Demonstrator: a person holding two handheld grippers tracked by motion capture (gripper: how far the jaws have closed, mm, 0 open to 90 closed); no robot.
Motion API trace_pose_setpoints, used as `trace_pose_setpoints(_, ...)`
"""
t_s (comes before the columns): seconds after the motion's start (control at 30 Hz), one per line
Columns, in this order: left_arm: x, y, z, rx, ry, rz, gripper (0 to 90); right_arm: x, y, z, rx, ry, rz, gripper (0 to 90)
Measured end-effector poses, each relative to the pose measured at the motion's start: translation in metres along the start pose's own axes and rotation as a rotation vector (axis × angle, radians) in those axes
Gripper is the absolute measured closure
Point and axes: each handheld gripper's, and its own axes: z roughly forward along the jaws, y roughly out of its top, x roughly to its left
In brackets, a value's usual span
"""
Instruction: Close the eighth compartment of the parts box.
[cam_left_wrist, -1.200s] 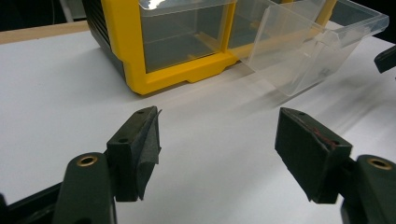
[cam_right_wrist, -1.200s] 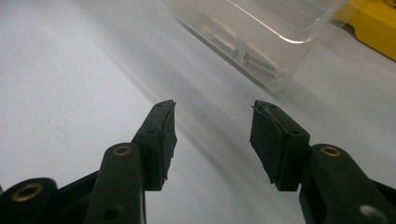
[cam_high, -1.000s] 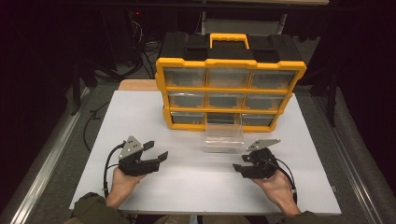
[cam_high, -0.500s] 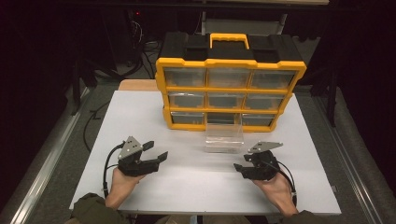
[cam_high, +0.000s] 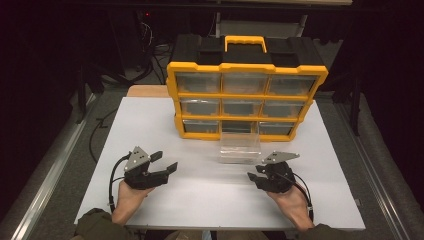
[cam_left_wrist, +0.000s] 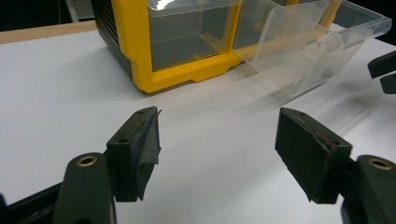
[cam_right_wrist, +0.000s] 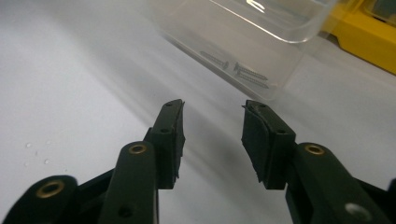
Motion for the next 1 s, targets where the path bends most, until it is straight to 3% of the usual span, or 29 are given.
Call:
trace_pose_setpoints(0.2, 0.0, 0.0, -0.002, -0.003, 0.0, 0.004, 31.2, 0.007, 0.004, 0.003, -0.001, -0.013, -0.031, 71.4)
trace_pose_setpoints(0.5, -0.001, 0.0, -0.001, 0.002, 0.0, 0.005, 31.2, 0.013, 0.015, 0.015, 0.013, -0.035, -0.036, 84.8)
trace_pose_setpoints(1.0, -0.001, 0.0, 0.0, 0.004, -0.002, 0.007, 31.2, 0.01, 0.023, 0.022, 0.016, -0.067, -0.037, 90.0)
